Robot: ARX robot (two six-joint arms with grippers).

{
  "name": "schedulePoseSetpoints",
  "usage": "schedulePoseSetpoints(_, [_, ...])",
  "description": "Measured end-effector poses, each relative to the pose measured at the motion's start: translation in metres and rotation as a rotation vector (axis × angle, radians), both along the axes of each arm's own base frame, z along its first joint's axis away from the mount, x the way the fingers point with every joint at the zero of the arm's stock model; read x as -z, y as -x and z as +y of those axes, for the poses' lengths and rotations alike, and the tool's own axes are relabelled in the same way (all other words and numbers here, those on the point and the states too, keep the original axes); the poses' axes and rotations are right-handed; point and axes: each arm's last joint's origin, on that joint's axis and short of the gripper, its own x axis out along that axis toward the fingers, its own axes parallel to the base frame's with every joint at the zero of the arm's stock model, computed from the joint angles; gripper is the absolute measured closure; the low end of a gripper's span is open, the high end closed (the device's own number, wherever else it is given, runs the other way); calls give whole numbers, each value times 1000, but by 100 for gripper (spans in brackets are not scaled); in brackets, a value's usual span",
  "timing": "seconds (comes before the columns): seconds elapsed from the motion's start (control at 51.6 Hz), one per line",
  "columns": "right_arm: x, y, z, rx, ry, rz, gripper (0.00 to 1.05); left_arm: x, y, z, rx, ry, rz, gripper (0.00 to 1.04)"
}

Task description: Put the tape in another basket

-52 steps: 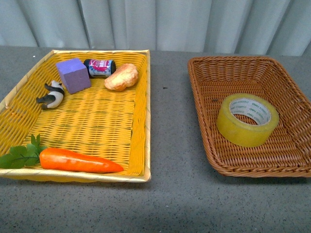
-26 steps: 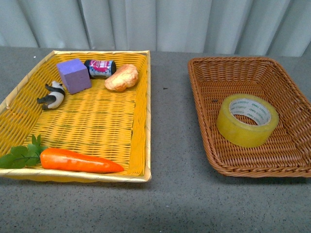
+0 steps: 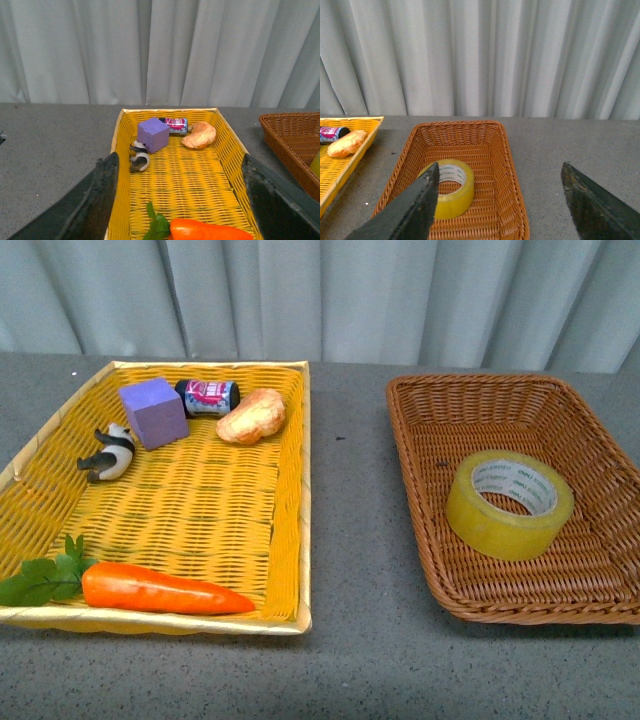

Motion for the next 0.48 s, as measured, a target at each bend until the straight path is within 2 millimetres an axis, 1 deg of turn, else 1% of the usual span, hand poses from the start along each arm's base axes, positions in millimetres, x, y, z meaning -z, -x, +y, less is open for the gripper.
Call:
schedulePoseSetpoints(0.019, [0,0,0,0,0,0,30,0,0,0,0,0,0,22])
schedulePoseSetpoints(0.058, [0,0,0,0,0,0,19,0,0,0,0,0,0,12])
schedulePoseSetpoints(0.097, [0,0,0,0,0,0,11,0,0,0,0,0,0,5])
schedulePoseSetpoints(0.116, [0,0,0,0,-1,0,7,0,0,0,0,0,0,6])
schedulePoseSetpoints(0.174, [0,0,0,0,-1,0,10,0,0,0,0,0,0,7])
schedulePoseSetpoints(0.484, [0,0,0,0,-1,0,9,0,0,0,0,0,0,6])
